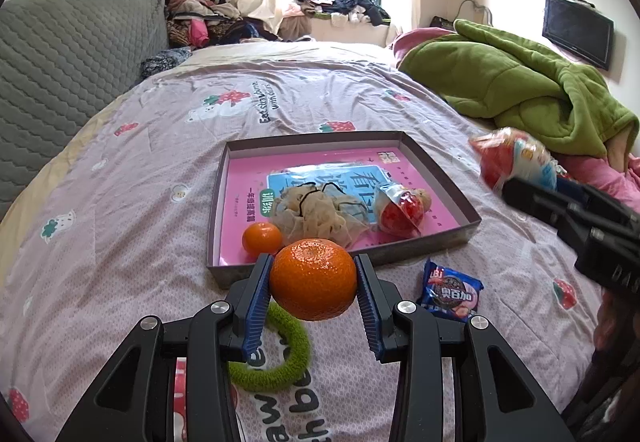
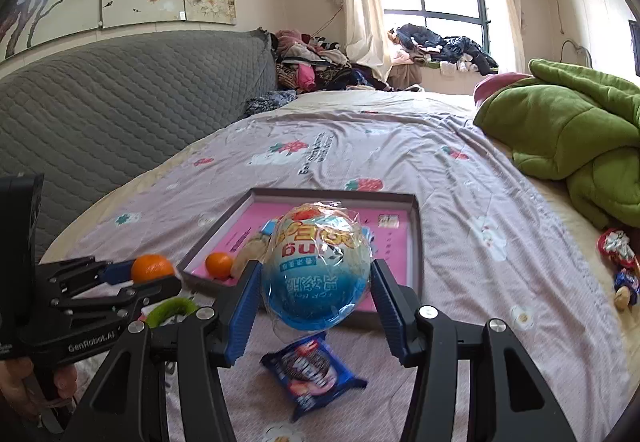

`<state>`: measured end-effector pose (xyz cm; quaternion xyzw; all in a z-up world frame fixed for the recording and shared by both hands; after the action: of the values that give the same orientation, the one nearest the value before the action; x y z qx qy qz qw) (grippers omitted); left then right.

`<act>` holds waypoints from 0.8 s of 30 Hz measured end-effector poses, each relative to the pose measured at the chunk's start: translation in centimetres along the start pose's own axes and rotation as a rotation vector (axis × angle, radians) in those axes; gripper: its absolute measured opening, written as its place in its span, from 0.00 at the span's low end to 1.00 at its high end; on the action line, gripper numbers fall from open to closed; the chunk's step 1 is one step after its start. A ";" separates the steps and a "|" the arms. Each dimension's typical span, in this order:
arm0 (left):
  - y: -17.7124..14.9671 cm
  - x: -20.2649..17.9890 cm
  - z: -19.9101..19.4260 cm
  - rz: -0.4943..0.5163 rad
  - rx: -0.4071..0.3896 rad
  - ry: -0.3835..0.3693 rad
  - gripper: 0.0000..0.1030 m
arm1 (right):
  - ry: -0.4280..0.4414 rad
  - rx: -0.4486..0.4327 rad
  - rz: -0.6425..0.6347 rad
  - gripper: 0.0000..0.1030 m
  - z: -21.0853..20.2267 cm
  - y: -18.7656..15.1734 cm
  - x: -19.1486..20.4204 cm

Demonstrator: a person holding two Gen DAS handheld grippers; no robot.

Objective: Organize objects

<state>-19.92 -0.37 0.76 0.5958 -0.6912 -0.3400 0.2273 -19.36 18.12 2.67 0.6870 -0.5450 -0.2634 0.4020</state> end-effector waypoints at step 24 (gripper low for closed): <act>7.8 -0.6 4.9 -0.001 -0.051 0.061 0.41 | -0.049 -0.027 -0.032 0.53 2.9 3.8 -3.2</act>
<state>-28.57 1.67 3.33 0.6004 -0.6747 -0.3391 0.2633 -24.56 20.09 4.04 0.6835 -0.5401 -0.2937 0.3935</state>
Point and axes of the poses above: each gripper's, at about its wrist camera, not at the fingertips, and z roughly the way its jaws point, x to its left, y to its top, the point moved 3 cm from there along z, roughly the way its jaws point, and after that the axes turned 3 degrees about -y, right-handed, at the moved point
